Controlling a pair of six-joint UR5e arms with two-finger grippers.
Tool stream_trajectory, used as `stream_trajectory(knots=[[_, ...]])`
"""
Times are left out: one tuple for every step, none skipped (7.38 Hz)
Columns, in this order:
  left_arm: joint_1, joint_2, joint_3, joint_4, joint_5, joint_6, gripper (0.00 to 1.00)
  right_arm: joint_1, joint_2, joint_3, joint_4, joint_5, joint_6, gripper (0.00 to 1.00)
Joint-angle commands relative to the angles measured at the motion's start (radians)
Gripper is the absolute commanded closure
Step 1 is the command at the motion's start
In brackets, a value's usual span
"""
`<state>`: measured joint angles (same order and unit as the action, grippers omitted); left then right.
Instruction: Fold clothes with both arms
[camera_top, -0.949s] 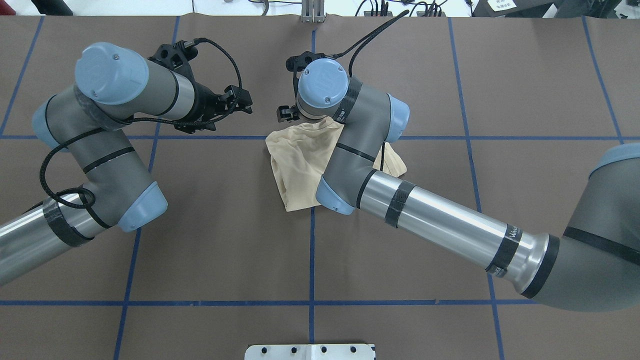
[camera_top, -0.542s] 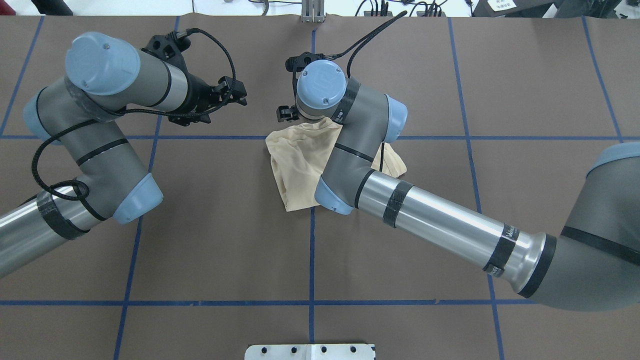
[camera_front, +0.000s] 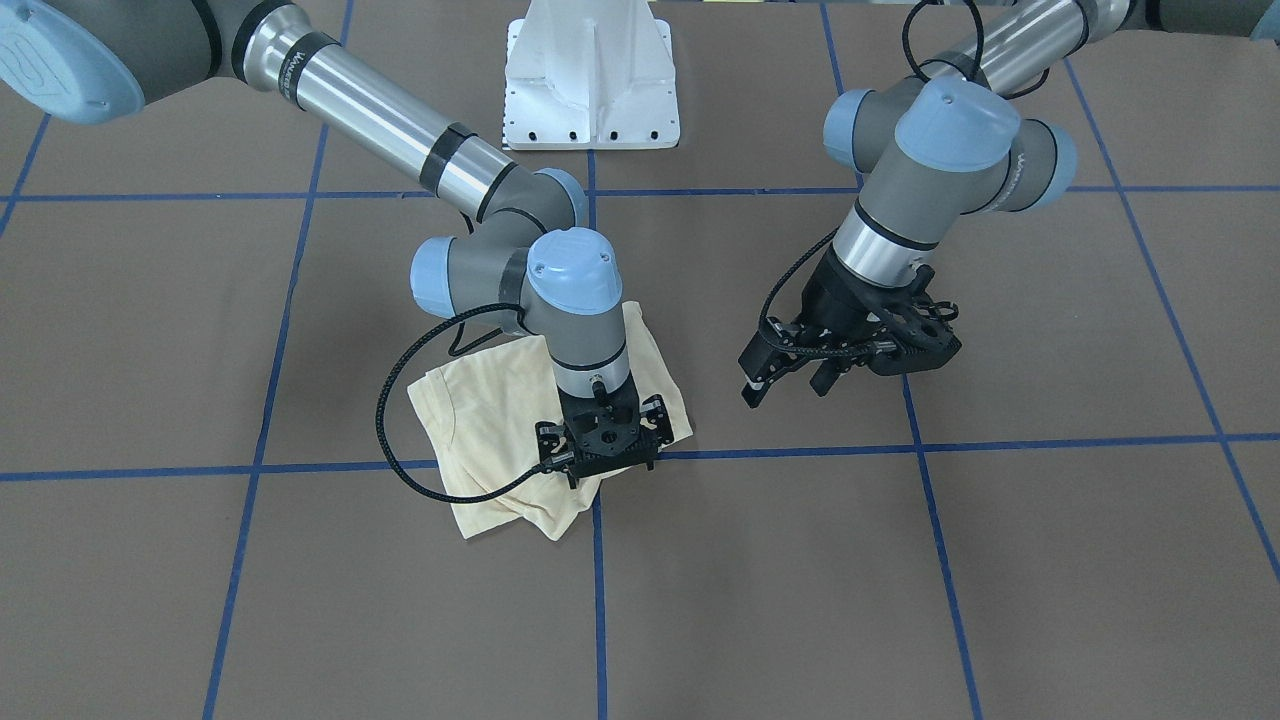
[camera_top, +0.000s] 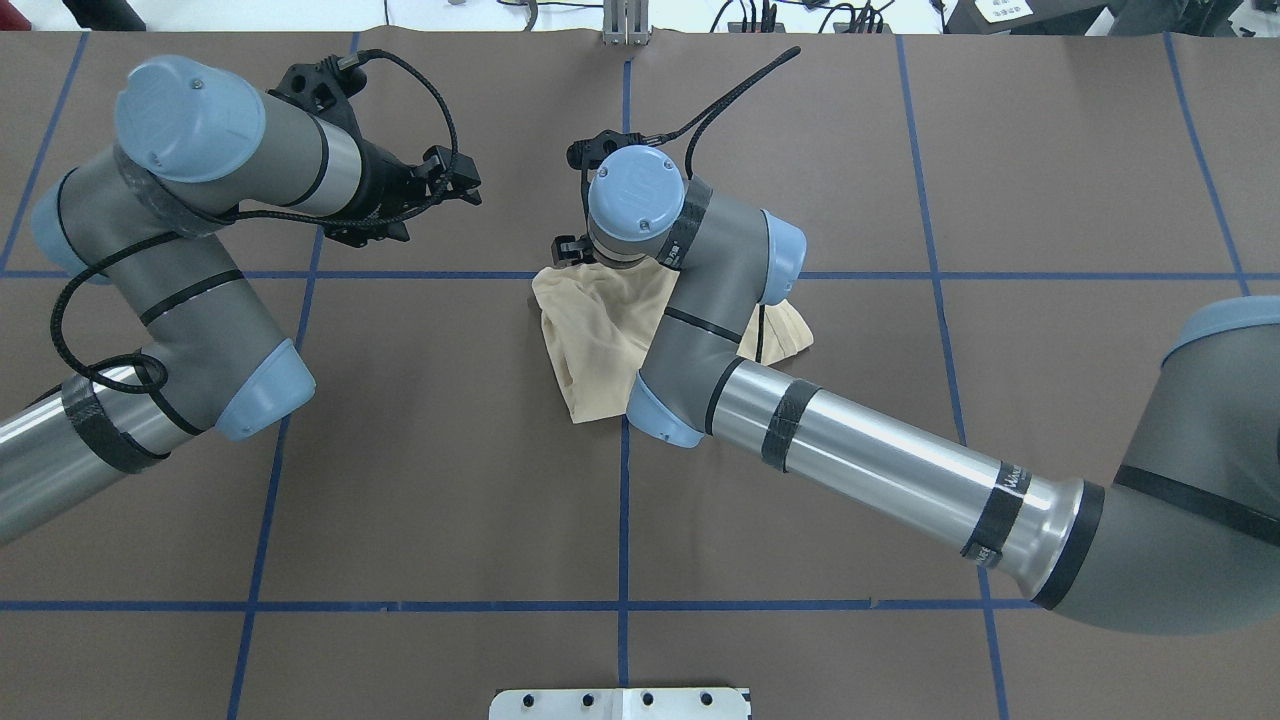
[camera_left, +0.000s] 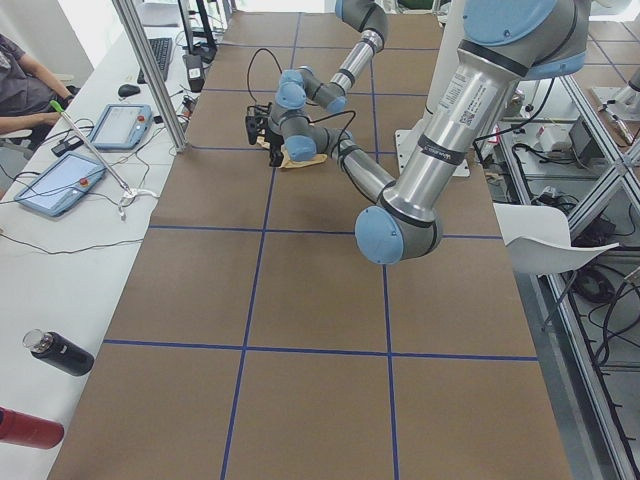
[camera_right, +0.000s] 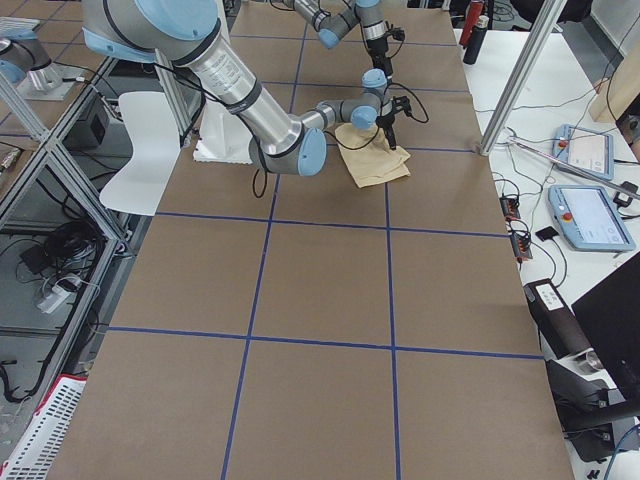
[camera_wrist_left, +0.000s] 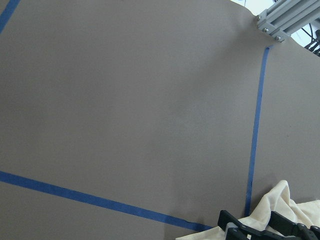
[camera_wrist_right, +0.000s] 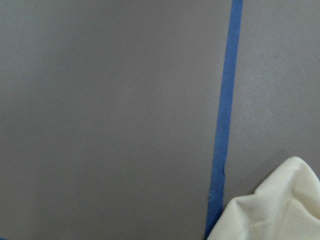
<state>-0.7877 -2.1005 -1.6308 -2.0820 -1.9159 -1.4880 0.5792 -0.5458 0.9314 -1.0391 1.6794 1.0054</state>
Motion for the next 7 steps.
stream_trajectory(knots=[[-0.002, 0.002, 0.000, 0.000, 0.000, 0.000, 0.01, 0.001, 0.004, -0.005, 0.026, 0.000, -0.001, 0.02], [-0.002, 0.002, 0.000, 0.000, 0.000, 0.000, 0.01, 0.007, 0.021, -0.002, 0.027, 0.005, 0.001, 0.01], [-0.007, 0.010, -0.004, -0.001, -0.002, 0.002, 0.01, 0.023, 0.027, 0.007, 0.025, 0.019, 0.004, 0.01], [-0.010, 0.028, -0.011, -0.001, -0.002, 0.043, 0.01, 0.049, 0.024, 0.039, 0.014, 0.063, 0.006, 0.01], [-0.030, 0.049, -0.026, -0.001, -0.029, 0.095, 0.01, 0.085, -0.002, 0.116, -0.074, 0.121, -0.004, 0.01], [-0.057, 0.118, -0.085, -0.003, -0.075, 0.189, 0.01, 0.135, -0.028, 0.194, -0.182, 0.214, -0.028, 0.01], [-0.100, 0.213, -0.163, -0.003, -0.098, 0.379, 0.01, 0.195, -0.089, 0.283, -0.241, 0.308, -0.069, 0.01]])
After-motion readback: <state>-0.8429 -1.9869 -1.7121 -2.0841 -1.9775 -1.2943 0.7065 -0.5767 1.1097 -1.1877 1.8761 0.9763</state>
